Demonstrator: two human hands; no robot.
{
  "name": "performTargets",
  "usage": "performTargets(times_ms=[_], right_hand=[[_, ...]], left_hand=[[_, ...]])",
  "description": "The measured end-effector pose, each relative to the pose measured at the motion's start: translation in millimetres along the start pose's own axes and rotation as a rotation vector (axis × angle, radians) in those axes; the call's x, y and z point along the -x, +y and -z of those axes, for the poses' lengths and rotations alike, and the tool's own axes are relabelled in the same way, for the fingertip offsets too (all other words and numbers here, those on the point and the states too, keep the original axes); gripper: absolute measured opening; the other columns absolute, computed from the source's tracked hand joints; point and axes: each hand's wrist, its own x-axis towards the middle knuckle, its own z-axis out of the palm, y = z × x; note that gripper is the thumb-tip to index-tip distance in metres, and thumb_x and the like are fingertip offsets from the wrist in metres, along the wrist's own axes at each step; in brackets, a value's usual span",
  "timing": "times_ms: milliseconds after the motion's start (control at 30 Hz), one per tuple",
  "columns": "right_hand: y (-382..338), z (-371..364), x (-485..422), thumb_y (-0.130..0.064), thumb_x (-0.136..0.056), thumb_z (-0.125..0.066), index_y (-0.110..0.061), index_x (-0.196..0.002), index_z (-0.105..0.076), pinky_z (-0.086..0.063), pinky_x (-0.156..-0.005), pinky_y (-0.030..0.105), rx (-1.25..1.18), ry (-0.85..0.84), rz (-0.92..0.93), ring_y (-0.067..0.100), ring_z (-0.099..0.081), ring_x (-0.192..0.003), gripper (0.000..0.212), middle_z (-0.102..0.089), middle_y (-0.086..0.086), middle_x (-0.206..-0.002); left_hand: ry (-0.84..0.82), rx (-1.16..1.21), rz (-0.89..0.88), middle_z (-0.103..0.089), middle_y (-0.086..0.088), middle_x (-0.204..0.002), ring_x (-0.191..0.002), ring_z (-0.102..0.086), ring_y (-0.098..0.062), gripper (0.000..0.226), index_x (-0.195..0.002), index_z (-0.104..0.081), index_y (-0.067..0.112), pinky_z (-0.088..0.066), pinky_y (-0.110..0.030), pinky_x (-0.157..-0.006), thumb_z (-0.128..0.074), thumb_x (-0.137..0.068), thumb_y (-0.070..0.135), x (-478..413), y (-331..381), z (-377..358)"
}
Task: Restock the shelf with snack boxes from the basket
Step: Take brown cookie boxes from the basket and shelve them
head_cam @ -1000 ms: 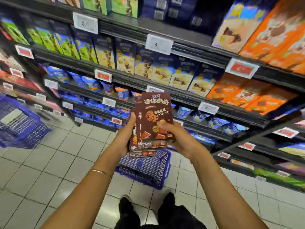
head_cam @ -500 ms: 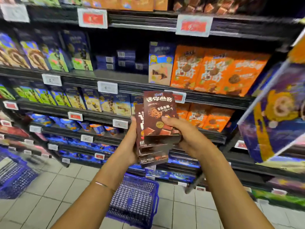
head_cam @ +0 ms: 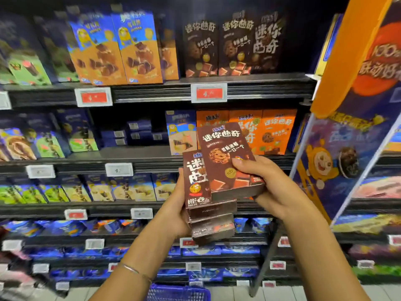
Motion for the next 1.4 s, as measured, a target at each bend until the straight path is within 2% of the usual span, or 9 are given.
performTargets(times_ms=[167,300,433,667,833,1000,1133,1267,1400], right_hand=[[-28.3,-3.5,2.7,-0.016,-0.076,-0.077,-0.005,-0.124,-0.064,-0.063,-0.080,0.037,-0.020,0.007,0.100,0.030,-0.074,-0.101,0.051,-0.074,0.017,-0.117],[-60.4,-5.7,-5.3,-0.013,-0.075,-0.076,-0.005,-0.131,-0.059,-0.061,-0.086,0.045,0.048,0.088,0.241,0.030,-0.074,-0.100,0.059,-0.074,0.016,-0.117],[-97.8,-6.8,-25.0,-0.006,-0.084,-0.073,-0.008,-0.131,-0.058,-0.061,-0.071,0.032,0.044,0.198,0.440,0.023,-0.075,-0.094,0.049,-0.075,0.009,-0.110],[-148.4,15.9,-81.6,-0.001,-0.087,-0.073,-0.010,-0.138,-0.053,-0.058,-0.096,0.044,0.113,0.561,0.600,0.023,-0.072,-0.108,0.055,-0.073,0.008,-0.120],[-167.8,39.1,-108.0,-0.002,-0.088,-0.073,-0.014,-0.145,-0.047,-0.060,-0.093,0.041,0.240,0.670,0.588,0.019,-0.072,-0.105,0.063,-0.071,0.006,-0.119],[-178.1,61.2,-122.2,-0.002,-0.091,-0.070,-0.019,-0.147,-0.042,-0.056,-0.068,0.014,0.421,0.759,0.586,0.005,-0.067,-0.097,0.065,-0.066,0.000,-0.120],[-184.0,71.7,-134.9,-0.009,-0.094,-0.066,-0.018,-0.140,-0.038,-0.061,-0.084,0.033,0.561,0.821,0.541,0.015,-0.067,-0.103,0.055,-0.062,-0.002,-0.115],[-188.9,80.8,-142.8,-0.014,-0.094,-0.067,-0.017,-0.134,-0.038,-0.058,-0.079,0.029,0.694,0.854,0.508,0.016,-0.064,-0.105,0.050,-0.059,-0.004,-0.113],[-190.6,83.9,-150.2,-0.020,-0.094,-0.069,-0.016,-0.137,-0.040,-0.054,-0.098,0.041,0.796,0.890,0.482,0.024,-0.059,-0.117,0.052,-0.058,0.004,-0.127]], left_hand=[[-0.157,-0.026,0.050,-0.074,-0.020,-0.128,-0.109,-0.074,-0.040,0.077,-0.128,-0.077,0.006,-0.056,-0.055,-0.097,-0.088,-0.079,0.065,8.6,15.8,-10.9],[-0.115,-0.071,0.028,-0.077,-0.024,-0.120,-0.100,-0.078,-0.043,0.080,-0.111,-0.083,0.003,-0.061,-0.056,-0.086,-0.084,-0.075,0.074,4.2,29.9,-10.1],[-0.074,-0.068,0.028,-0.078,-0.022,-0.119,-0.097,-0.079,-0.044,0.079,-0.108,-0.085,0.005,-0.063,-0.057,-0.078,-0.086,-0.071,0.074,0.5,41.4,-12.1],[-0.068,-0.069,0.071,-0.078,-0.022,-0.120,-0.100,-0.078,-0.046,0.083,-0.103,-0.086,0.004,-0.063,-0.060,-0.083,-0.082,-0.071,0.080,1.0,54.2,-25.3],[-0.062,-0.032,0.044,-0.080,-0.022,-0.113,-0.093,-0.080,-0.045,0.080,-0.093,-0.087,0.003,-0.064,-0.062,-0.074,-0.083,-0.069,0.079,4.9,52.8,-38.3],[-0.055,-0.023,0.017,-0.082,-0.020,-0.101,-0.083,-0.080,-0.045,0.072,-0.077,-0.086,0.002,-0.063,-0.061,-0.063,-0.088,-0.064,0.073,4.8,53.0,-46.1],[-0.042,-0.023,0.015,-0.082,-0.020,-0.096,-0.080,-0.080,-0.045,0.069,-0.072,-0.085,0.002,-0.062,-0.062,-0.061,-0.090,-0.058,0.070,2.6,53.0,-52.9],[-0.031,-0.022,0.019,-0.082,-0.020,-0.098,-0.081,-0.080,-0.046,0.071,-0.074,-0.085,0.002,-0.062,-0.062,-0.063,-0.091,-0.058,0.071,0.6,51.0,-54.6],[-0.029,-0.023,0.018,-0.081,-0.020,-0.107,-0.086,-0.080,-0.045,0.074,-0.085,-0.087,0.003,-0.063,-0.063,-0.067,-0.087,-0.067,0.075,1.7,49.8,-53.5]])
